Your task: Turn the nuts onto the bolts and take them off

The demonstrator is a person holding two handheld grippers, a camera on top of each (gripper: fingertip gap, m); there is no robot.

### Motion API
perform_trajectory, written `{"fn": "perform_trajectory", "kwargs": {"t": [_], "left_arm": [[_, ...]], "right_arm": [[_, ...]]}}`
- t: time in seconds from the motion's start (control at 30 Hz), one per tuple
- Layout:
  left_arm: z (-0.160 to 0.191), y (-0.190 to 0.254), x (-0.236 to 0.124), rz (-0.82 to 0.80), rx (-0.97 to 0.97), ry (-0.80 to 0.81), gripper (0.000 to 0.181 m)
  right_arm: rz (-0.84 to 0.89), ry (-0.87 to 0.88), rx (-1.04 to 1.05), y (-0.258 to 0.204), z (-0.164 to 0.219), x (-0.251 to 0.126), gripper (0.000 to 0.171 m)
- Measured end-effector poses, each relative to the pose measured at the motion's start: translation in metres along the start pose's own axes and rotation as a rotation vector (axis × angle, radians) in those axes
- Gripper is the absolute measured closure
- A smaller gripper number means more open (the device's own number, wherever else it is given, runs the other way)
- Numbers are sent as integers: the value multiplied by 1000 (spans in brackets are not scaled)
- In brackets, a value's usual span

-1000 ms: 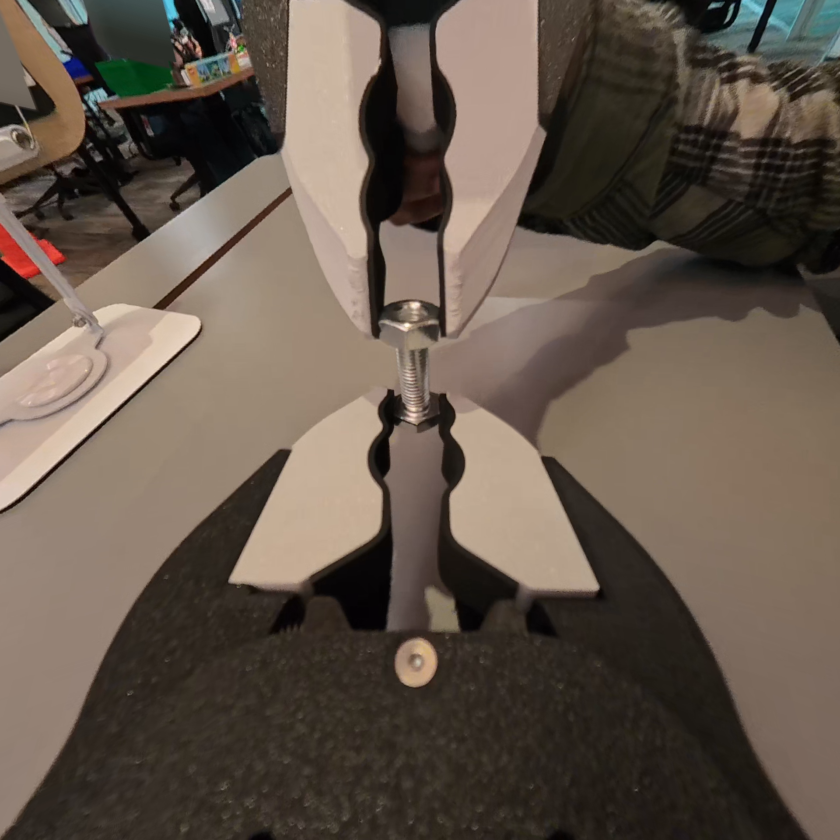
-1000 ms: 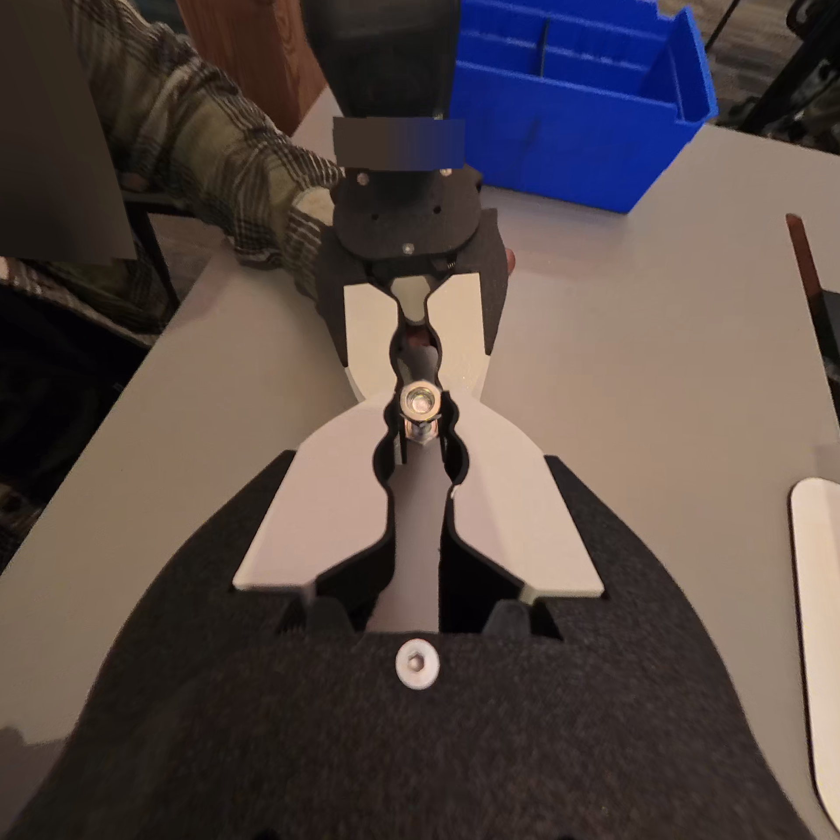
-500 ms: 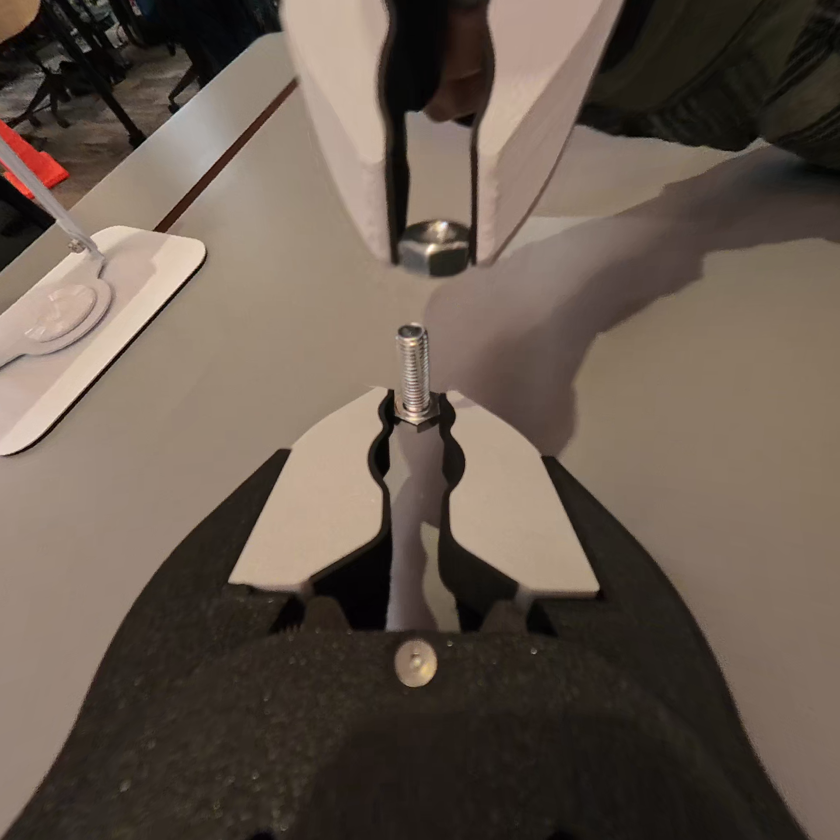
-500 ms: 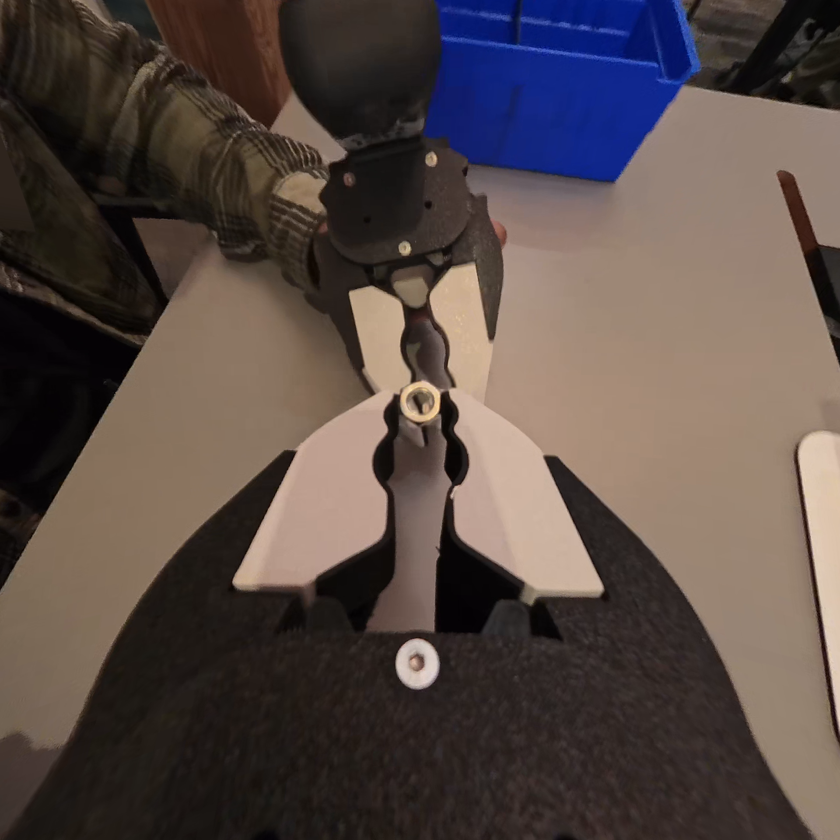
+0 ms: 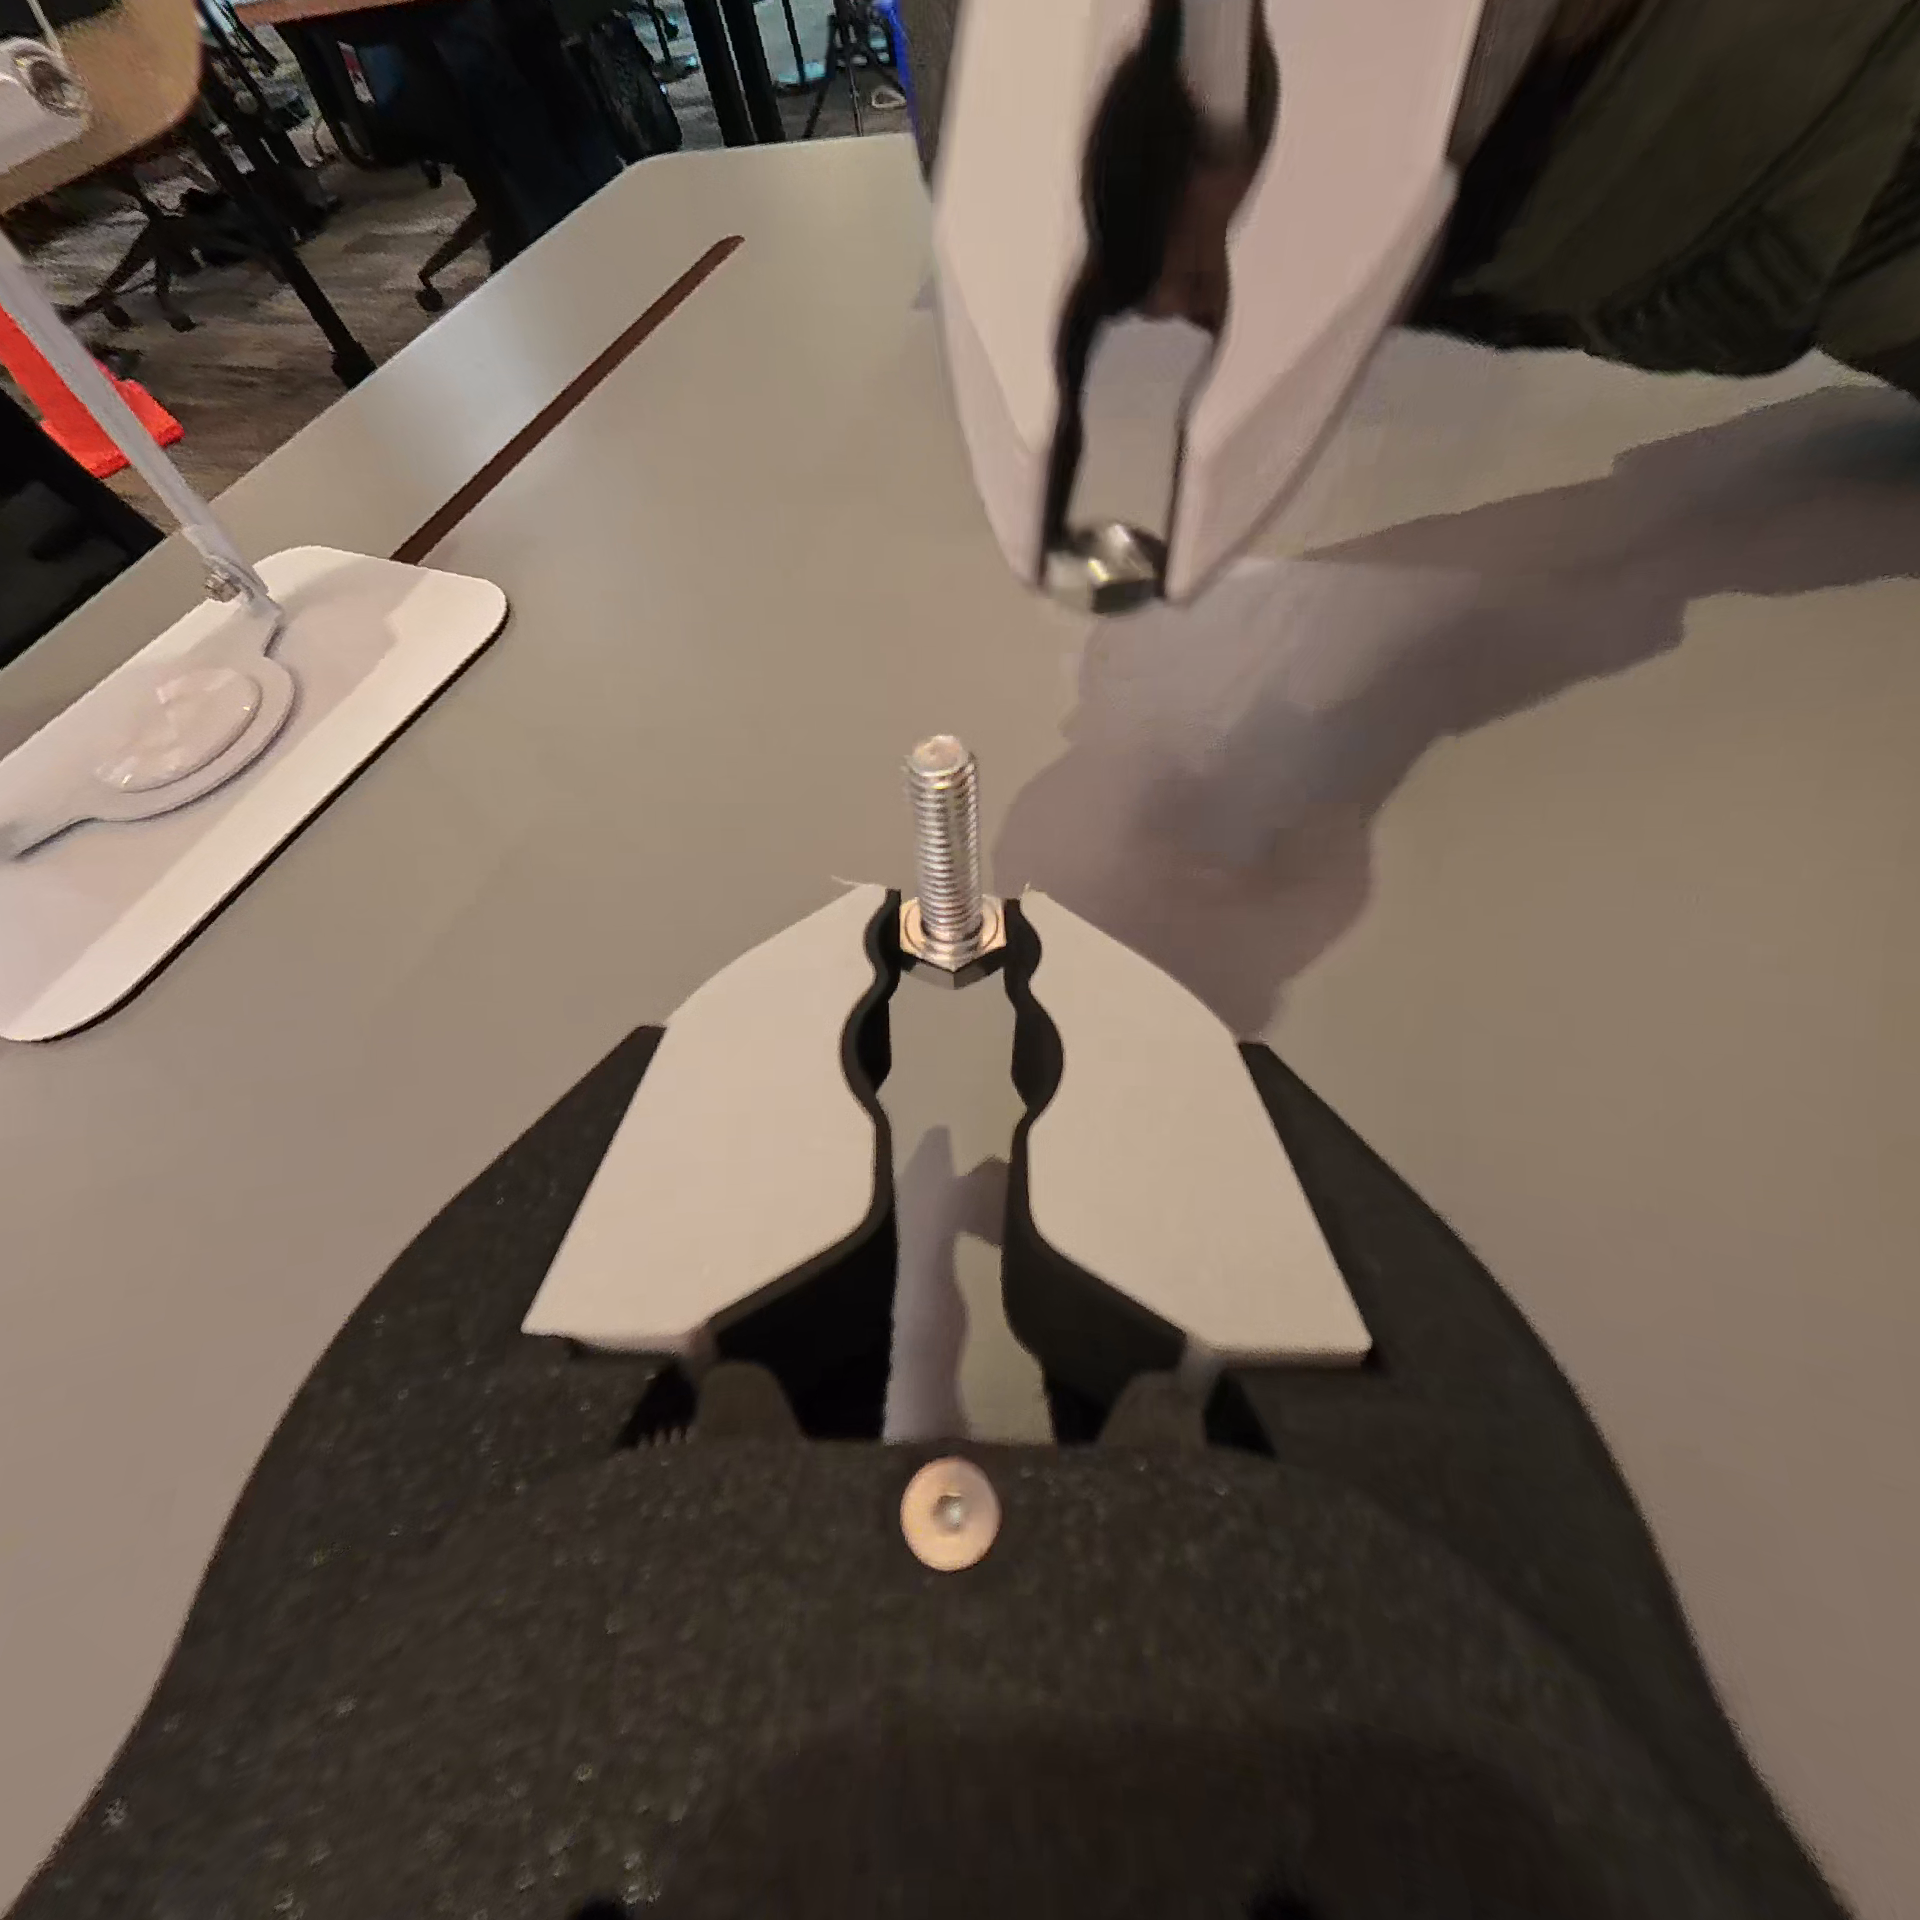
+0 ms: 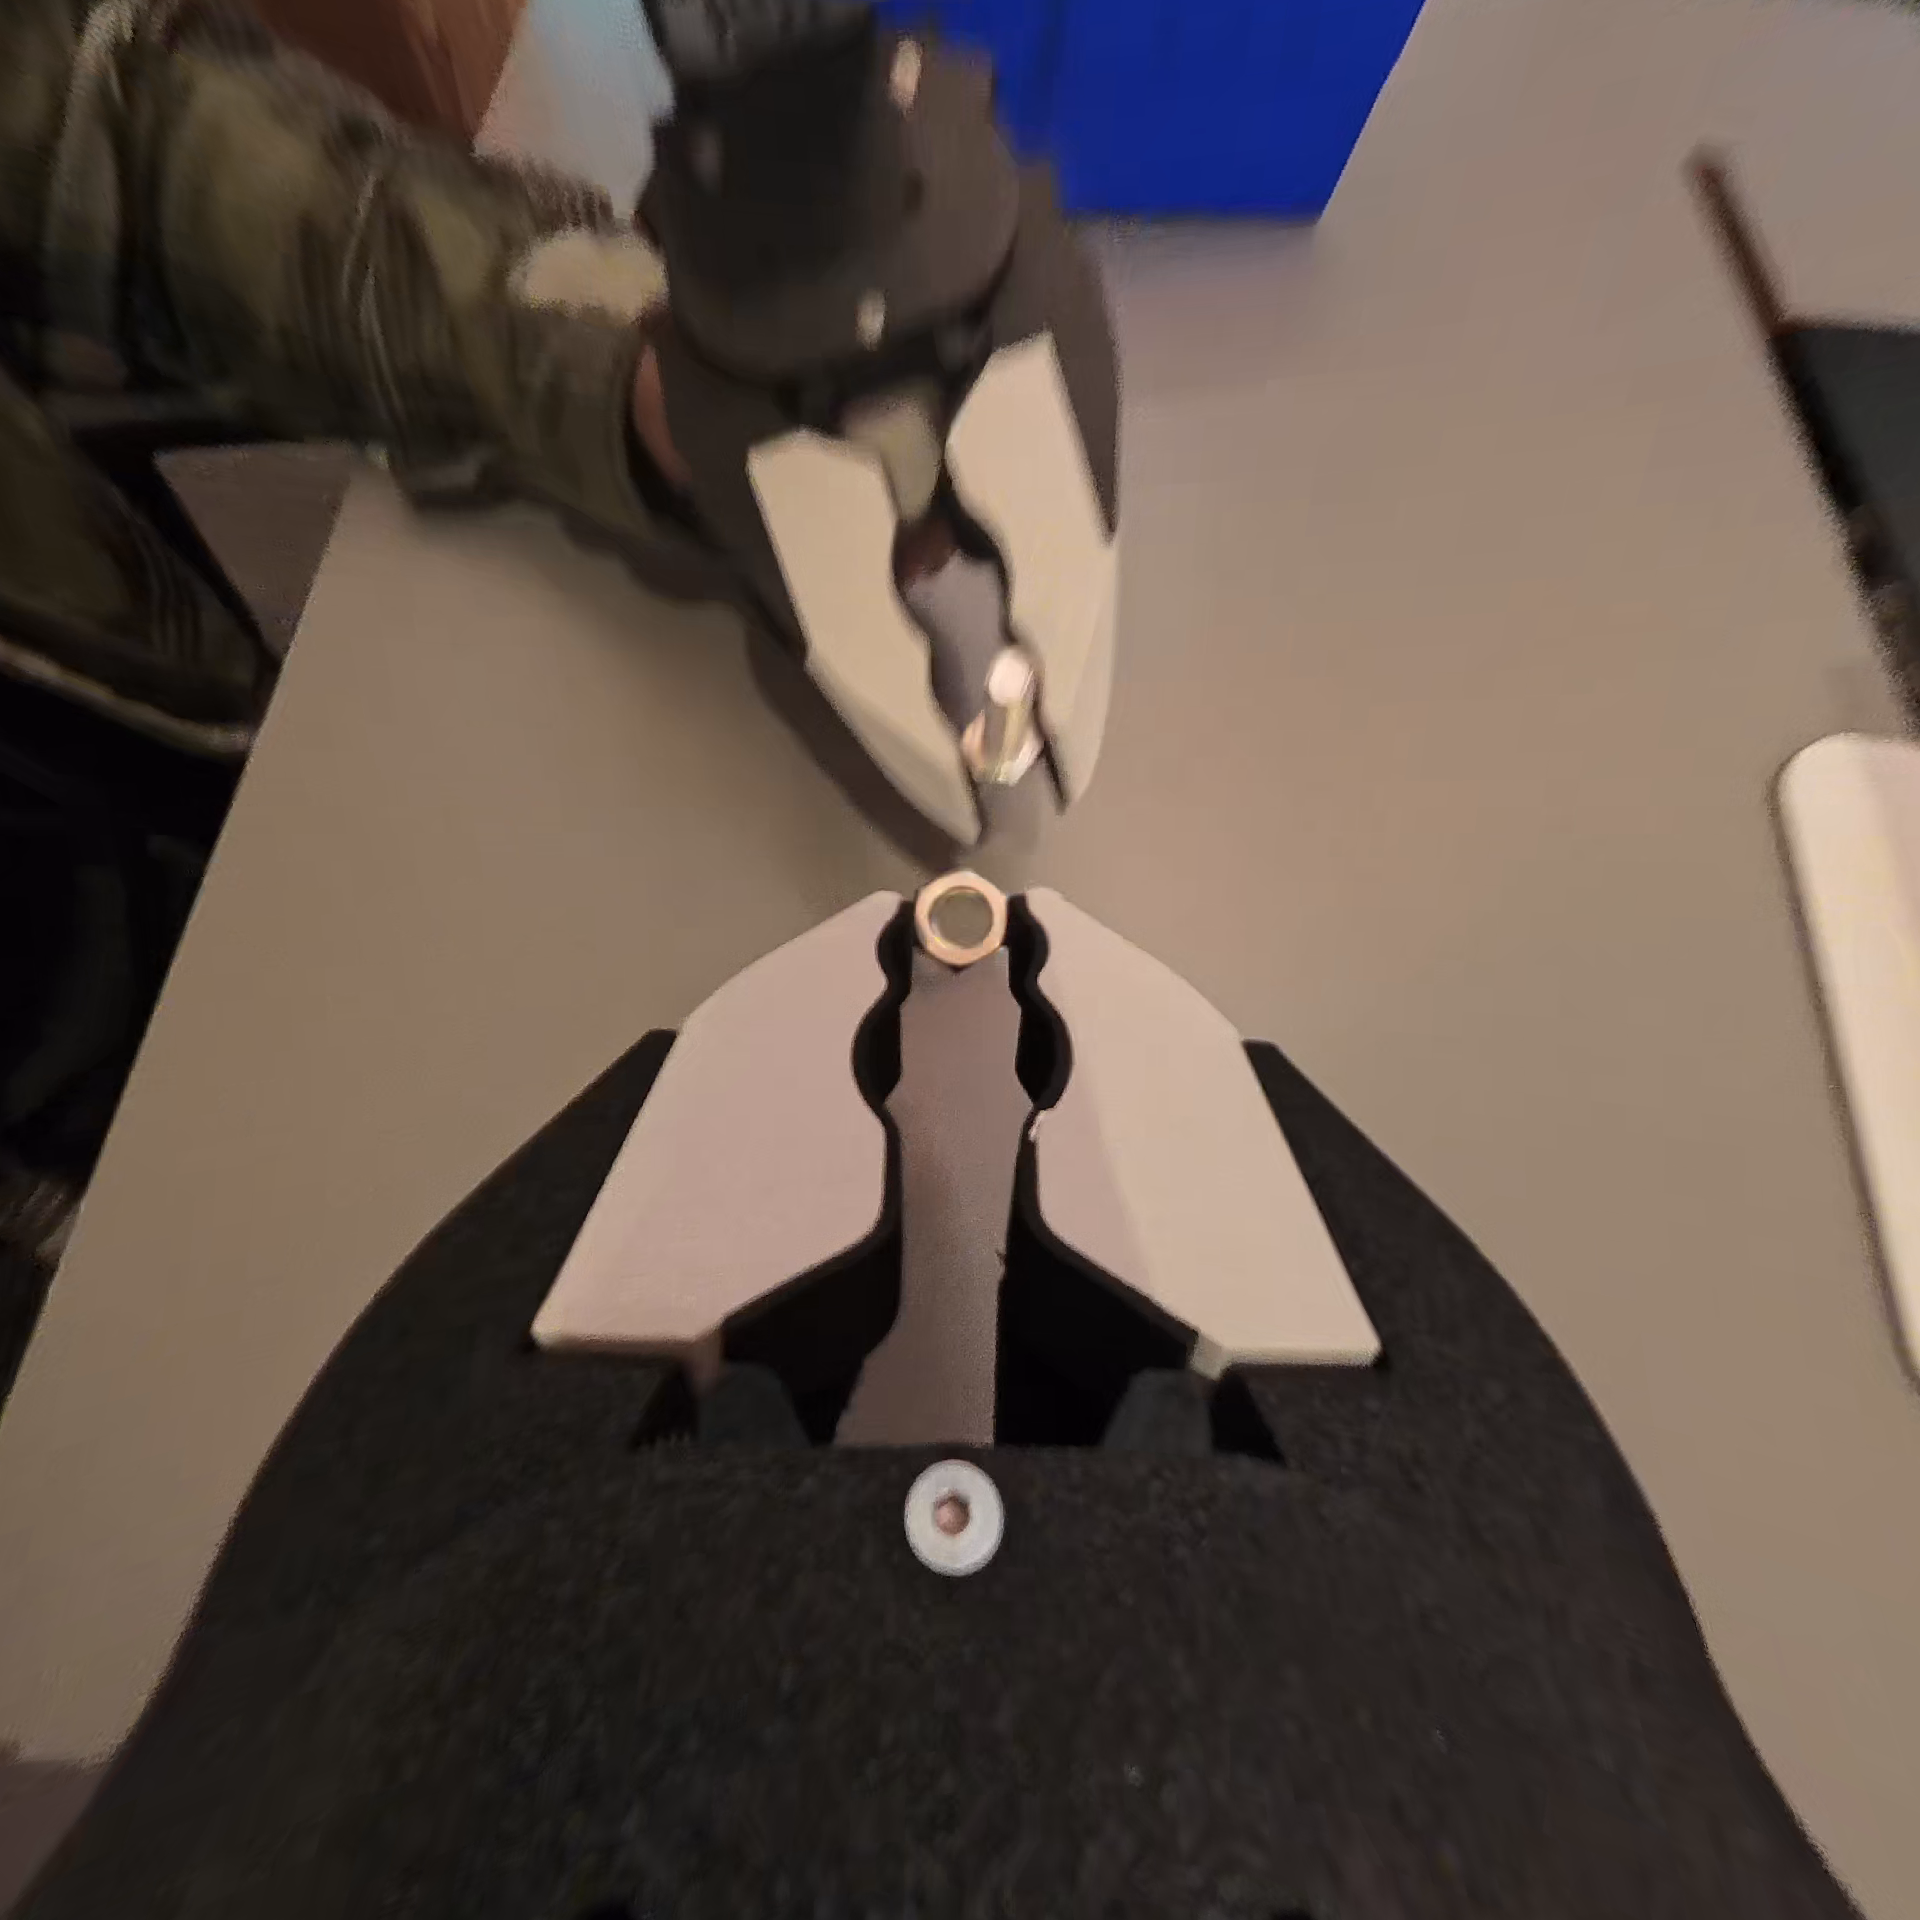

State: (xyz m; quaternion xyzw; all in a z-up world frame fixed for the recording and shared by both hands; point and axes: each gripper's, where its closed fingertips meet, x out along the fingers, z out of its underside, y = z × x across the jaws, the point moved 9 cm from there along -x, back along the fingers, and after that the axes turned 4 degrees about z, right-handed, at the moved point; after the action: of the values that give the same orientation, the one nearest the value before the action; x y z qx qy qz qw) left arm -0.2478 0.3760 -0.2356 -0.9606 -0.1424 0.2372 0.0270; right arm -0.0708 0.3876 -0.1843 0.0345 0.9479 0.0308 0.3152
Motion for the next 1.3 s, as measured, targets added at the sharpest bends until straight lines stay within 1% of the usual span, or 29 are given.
{"fn": "perform_trajectory", "kwargs": {"t": [0.1,0.17,0.27,0.47,0.63,0.73,0.8,0.9,1.07,1.2,1.3], "left_arm": [[0,4,5,2,26,-33,163],[1,7,7,-1,45,-56,163],[0,8,7,-2,64,-55,163],[-2,10,6,4,76,-53,163],[-1,14,11,9,97,-92,163],[-1,15,12,-24,110,-111,163],[-3,15,10,-51,100,-102,163],[-4,13,8,-102,100,-106,163],[-4,14,9,-145,114,-128,163],[-4,15,10,-112,102,-109,163],[-7,17,9,-71,85,-72,163]], "right_arm": [[17,20,-49,0,-23,3,154],[5,-29,-90,-2,-31,13,154],[-5,-119,-116,-1,-32,25,154],[-49,-122,-108,-1,-33,28,154],[-66,-188,-114,-2,-32,32,154],[-43,-245,-126,-3,-35,32,154],[5,-265,-62,-3,-38,31,154],[84,-279,128,-4,-42,32,154],[181,-293,350,-8,-41,34,154],[183,-317,370,-10,-42,34,154],[177,-341,326,-11,-41,38,146]]}}
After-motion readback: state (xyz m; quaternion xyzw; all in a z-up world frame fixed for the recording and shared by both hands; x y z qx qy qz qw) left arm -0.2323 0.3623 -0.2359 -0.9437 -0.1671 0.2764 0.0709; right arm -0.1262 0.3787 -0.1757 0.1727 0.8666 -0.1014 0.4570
